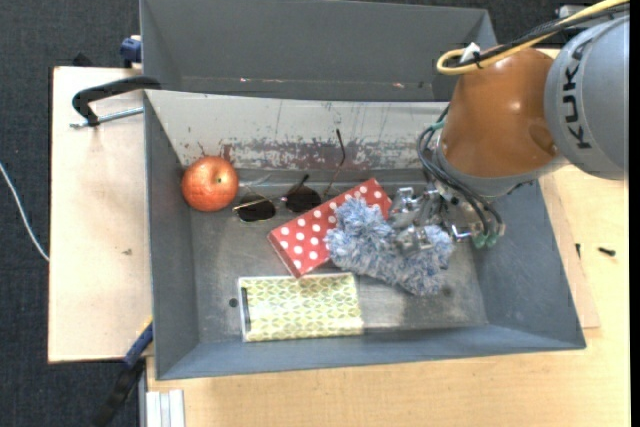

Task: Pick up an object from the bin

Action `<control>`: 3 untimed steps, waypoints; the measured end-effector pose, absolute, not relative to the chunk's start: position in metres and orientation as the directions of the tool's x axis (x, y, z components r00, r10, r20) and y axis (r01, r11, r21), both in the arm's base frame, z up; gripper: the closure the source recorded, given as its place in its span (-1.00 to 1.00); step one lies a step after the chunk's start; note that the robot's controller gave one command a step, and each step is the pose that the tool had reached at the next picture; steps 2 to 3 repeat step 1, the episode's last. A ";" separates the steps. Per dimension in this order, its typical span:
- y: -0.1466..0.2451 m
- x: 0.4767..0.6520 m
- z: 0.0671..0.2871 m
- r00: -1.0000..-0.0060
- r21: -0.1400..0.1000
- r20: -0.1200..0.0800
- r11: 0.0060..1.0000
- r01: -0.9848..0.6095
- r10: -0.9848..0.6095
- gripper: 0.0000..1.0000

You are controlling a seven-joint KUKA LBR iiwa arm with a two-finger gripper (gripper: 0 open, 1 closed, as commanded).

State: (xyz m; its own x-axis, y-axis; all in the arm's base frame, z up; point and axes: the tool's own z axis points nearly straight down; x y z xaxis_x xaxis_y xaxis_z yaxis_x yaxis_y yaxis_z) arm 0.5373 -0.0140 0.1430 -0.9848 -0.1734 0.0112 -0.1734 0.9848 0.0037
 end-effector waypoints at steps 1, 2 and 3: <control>-0.073 0.551 0.361 -0.996 -0.001 -0.006 0.996 -0.085 -0.085 1.00; -0.073 0.551 0.361 -0.996 -0.001 -0.006 0.996 -0.085 -0.085 1.00; -0.073 0.551 0.361 -0.996 -0.001 -0.006 0.996 -0.085 -0.085 1.00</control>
Offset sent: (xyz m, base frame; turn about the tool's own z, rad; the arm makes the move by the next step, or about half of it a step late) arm 0.0000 0.0000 0.0000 0.0000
